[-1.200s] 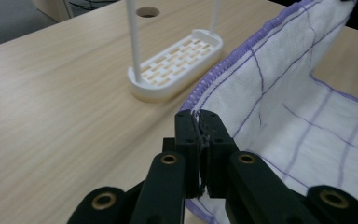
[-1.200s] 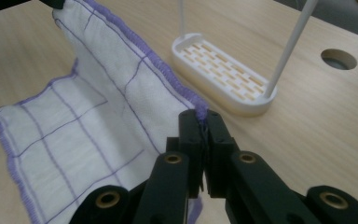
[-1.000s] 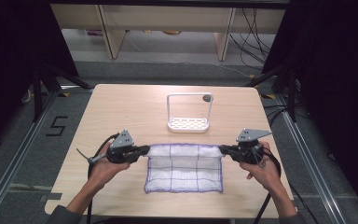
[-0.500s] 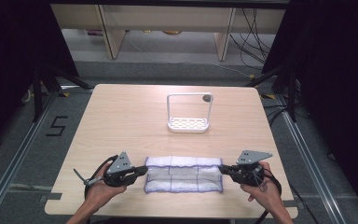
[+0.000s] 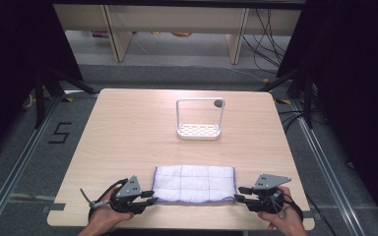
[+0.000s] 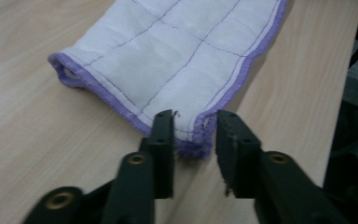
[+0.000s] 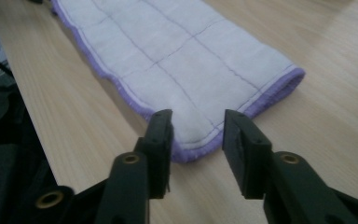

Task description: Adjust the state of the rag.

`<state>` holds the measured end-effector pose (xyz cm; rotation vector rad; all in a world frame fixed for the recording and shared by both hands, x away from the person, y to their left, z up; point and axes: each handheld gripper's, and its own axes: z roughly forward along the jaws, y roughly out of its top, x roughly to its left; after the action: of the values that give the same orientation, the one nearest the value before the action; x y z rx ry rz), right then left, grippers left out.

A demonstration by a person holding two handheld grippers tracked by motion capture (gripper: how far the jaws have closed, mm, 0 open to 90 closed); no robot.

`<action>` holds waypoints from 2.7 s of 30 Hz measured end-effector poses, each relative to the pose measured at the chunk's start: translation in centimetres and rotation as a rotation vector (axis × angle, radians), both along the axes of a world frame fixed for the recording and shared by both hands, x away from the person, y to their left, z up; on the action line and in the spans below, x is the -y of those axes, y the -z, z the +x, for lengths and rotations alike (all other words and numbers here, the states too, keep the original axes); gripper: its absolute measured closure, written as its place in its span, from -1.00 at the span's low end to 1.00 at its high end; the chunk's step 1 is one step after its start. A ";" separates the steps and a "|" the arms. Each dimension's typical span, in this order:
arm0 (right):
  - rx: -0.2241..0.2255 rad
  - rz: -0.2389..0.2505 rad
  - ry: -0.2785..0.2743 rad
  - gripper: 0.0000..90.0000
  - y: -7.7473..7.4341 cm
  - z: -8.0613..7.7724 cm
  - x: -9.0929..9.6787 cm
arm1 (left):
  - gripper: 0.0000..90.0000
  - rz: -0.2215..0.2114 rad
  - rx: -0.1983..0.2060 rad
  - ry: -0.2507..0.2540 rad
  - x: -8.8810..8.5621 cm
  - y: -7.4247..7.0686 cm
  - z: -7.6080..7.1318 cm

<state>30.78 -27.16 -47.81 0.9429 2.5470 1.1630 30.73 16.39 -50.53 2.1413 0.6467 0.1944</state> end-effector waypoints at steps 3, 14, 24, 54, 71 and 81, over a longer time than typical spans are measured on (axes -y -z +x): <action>-0.003 0.038 0.031 0.17 -0.7 0.1 0.2 | 0.16 -0.059 -0.002 -0.039 -0.4 -1.1 0.3; -0.031 -0.017 0.175 0.07 -1.8 6.1 -1.4 | 0.03 0.023 0.000 -0.122 0.4 -2.9 8.0; -0.084 -0.079 0.185 0.10 0.0 8.9 -2.6 | 0.08 0.111 -0.052 -0.091 1.9 -1.4 10.6; -0.119 -0.152 0.103 0.93 0.7 12.0 -4.5 | 0.87 0.141 -0.069 -0.016 1.5 -0.5 6.8; -0.106 -0.192 -0.074 0.93 -0.1 18.6 -11.0 | 0.87 0.077 -0.049 0.063 2.5 0.3 0.3; -0.098 -0.237 -0.161 0.92 -0.1 20.4 -14.9 | 0.86 0.034 -0.050 0.088 4.8 0.4 -1.5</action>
<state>51.14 -12.28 -47.75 0.7686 2.8056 0.8428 29.26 11.59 -50.89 2.2085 0.5800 0.1043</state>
